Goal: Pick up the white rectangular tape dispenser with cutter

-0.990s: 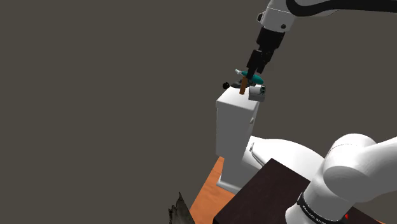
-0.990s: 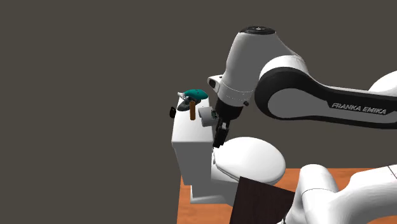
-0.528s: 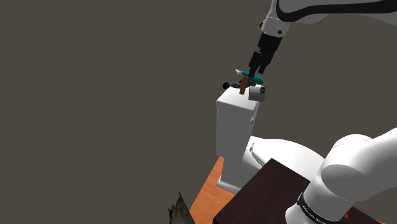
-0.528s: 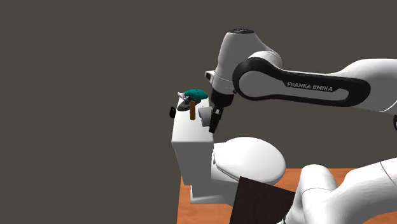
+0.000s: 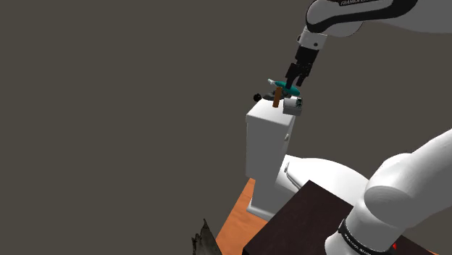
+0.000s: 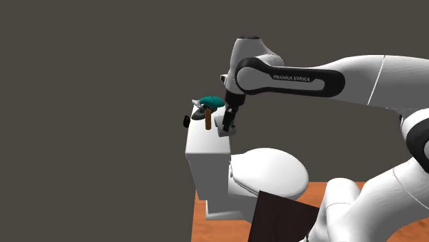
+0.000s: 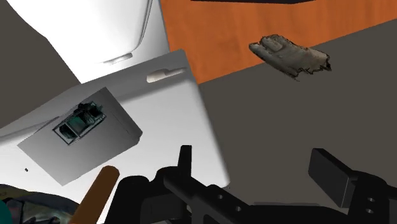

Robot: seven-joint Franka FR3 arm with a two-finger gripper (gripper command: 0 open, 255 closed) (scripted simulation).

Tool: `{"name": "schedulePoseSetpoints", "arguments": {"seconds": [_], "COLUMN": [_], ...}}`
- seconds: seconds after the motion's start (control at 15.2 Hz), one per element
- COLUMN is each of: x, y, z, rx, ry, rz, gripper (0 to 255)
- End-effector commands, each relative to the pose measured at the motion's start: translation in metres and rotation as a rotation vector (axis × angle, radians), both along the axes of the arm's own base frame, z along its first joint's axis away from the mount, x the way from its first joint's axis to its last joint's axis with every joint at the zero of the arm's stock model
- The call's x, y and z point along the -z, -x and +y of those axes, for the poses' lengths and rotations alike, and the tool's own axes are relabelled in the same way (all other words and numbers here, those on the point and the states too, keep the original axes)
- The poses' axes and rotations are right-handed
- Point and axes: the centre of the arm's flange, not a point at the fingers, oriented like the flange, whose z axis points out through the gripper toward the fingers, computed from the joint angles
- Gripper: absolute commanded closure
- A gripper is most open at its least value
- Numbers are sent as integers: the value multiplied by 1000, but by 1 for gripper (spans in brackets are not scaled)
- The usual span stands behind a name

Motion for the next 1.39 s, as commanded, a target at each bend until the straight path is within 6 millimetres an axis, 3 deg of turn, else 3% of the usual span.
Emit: {"name": "schedulePoseSetpoints", "arguments": {"seconds": [0.0,0.92,1.32], "x": [9,76,107], "y": [-9,-56,-56], "z": [-26,-204,-204], "rx": [16,133,133], "ry": [-13,-106,-106], "rz": [8,61,61], "gripper": [0,0,0]}}
